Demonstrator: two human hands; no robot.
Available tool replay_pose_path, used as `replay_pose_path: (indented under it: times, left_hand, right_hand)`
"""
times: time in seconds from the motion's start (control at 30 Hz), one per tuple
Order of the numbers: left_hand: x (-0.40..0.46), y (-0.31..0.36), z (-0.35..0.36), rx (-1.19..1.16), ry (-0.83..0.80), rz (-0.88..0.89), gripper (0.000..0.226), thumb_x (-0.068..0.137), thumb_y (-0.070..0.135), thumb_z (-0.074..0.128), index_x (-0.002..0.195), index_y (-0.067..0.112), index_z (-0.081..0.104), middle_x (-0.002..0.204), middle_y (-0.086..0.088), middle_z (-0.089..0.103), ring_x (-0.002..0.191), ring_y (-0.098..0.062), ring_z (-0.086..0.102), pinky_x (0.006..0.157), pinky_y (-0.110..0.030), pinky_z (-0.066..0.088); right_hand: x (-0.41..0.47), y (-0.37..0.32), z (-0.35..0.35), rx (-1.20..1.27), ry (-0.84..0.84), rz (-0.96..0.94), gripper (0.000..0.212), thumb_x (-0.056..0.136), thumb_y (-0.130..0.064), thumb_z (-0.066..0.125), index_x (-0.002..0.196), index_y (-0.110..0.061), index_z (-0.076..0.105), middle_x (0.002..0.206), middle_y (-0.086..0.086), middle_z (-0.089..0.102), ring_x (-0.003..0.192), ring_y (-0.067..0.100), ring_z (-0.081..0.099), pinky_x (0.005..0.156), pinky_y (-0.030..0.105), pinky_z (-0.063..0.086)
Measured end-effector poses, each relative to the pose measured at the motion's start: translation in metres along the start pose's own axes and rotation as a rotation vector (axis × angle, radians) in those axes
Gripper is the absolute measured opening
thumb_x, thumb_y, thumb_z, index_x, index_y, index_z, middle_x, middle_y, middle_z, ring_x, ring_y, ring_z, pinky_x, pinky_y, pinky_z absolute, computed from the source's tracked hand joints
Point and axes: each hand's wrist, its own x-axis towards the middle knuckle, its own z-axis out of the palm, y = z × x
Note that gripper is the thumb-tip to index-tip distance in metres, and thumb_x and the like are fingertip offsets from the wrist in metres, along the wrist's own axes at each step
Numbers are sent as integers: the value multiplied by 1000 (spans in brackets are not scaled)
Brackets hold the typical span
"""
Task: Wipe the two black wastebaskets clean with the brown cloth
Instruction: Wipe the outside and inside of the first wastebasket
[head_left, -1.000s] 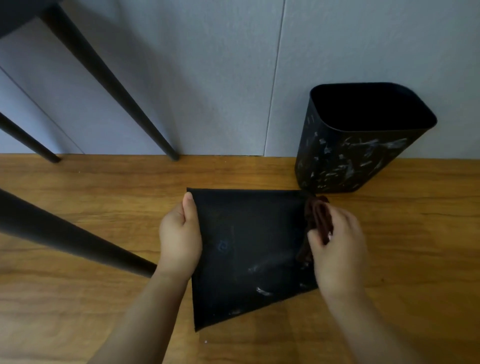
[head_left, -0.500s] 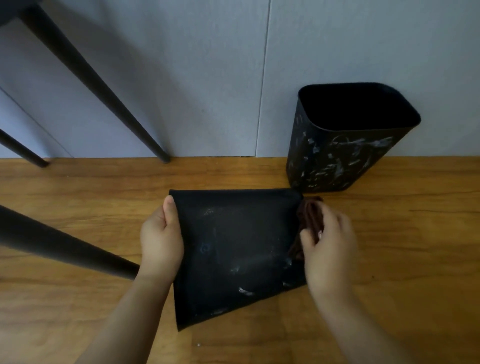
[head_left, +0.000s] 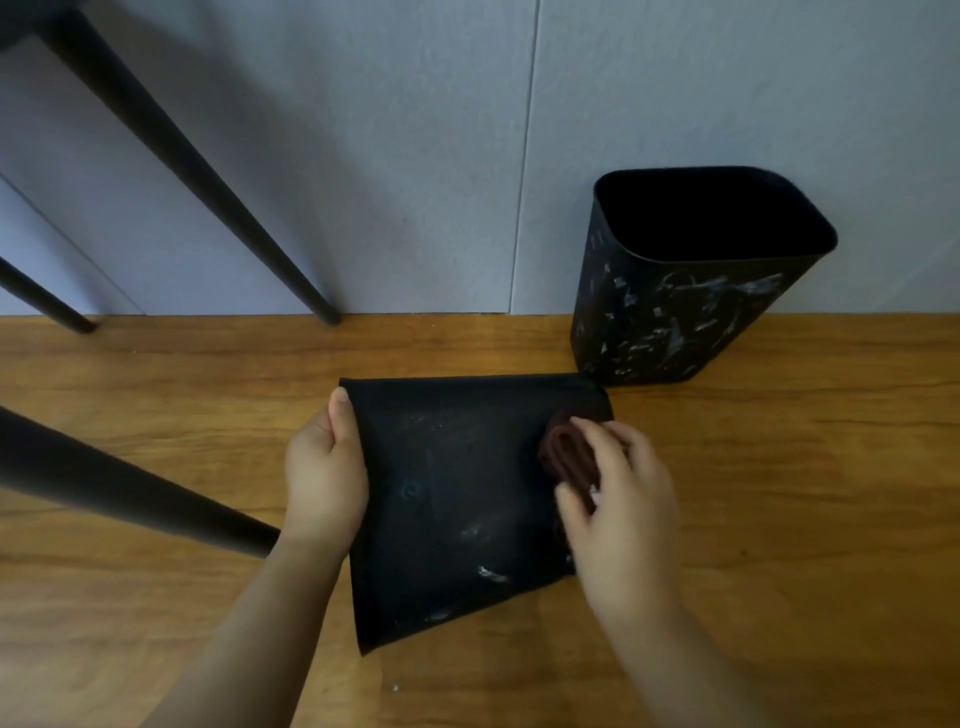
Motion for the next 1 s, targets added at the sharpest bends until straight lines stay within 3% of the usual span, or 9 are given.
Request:
replay_pose_path:
  times: [0.17, 0.23, 0.33, 0.5, 0.63, 0.7, 0.8, 0.93, 1.0]
  left_hand:
    - [4, 2, 2, -26, -31, 25, 49, 100, 49, 32, 86, 13, 63, 81, -16, 64, 79, -33, 64, 77, -49, 54]
    - [5, 2, 3, -60, -34, 18, 48, 99, 49, 33, 82, 15, 62, 73, -10, 61, 72, -29, 61, 70, -42, 53]
    - [5, 6, 4, -120, -61, -27, 46, 97, 51, 39, 78, 16, 63, 66, -3, 61, 63, -21, 60, 64, -34, 50]
    - [-7, -10, -10, -409, -349, -125, 34, 90, 34, 62, 116, 13, 65, 112, -13, 70, 103, -30, 68, 83, -44, 55]
    - [-19, -23, -18, -141, -475, 96, 45, 95, 17, 51, 127, 48, 49, 116, 13, 67, 107, -7, 64, 77, -20, 55]
    - [-21, -23, -18, -111, -528, 89, 54, 97, 11, 47, 130, 54, 40, 117, 14, 66, 107, -6, 64, 77, -20, 56]
    - [-21, -23, -18, -123, -519, 46, 52, 96, 10, 50, 135, 43, 42, 114, 3, 70, 104, -15, 67, 78, -29, 59]
    - [-29, -21, -13, -28, -280, 102, 15, 91, 24, 58, 103, 24, 66, 93, 7, 75, 88, -9, 72, 67, -19, 57]
    - [-39, -20, -6, -119, -267, 54, 19, 90, 28, 57, 97, 17, 70, 91, 2, 76, 86, -12, 72, 69, -24, 58]
  right_hand:
    - [-22, -29, 14, -60, -107, -268, 65, 73, -40, 73, 133, -36, 47, 135, -9, 45, 121, 15, 47, 99, 35, 46]
    - [-20, -32, 19, -109, -70, -252, 66, 72, -47, 72, 132, -34, 48, 133, -6, 48, 120, 18, 49, 96, 38, 47]
    - [-14, -31, 22, -163, -51, -224, 76, 64, -37, 84, 131, -29, 50, 131, 0, 52, 116, 23, 54, 91, 42, 52]
    - [-3, -26, 22, -83, -9, -157, 73, 66, -24, 84, 131, -26, 52, 130, -2, 53, 114, 20, 54, 89, 38, 54]
    - [-3, -22, 22, -51, 17, -98, 70, 70, -22, 80, 133, -26, 50, 130, -2, 51, 116, 19, 51, 91, 39, 54]
    - [-1, -20, 22, -12, 27, -67, 67, 73, -21, 77, 134, -25, 49, 131, -2, 50, 118, 19, 50, 90, 40, 54]
    - [2, -20, 23, 46, 38, -64, 63, 76, -20, 73, 134, -24, 49, 131, -2, 50, 120, 19, 50, 90, 41, 55]
    - [7, -18, 22, 132, 45, -64, 59, 78, -20, 68, 134, -24, 50, 130, -3, 50, 121, 18, 50, 91, 41, 54]
    - [10, -16, 20, 150, 70, -54, 57, 79, -21, 66, 134, -23, 50, 130, -2, 51, 120, 18, 51, 92, 40, 54]
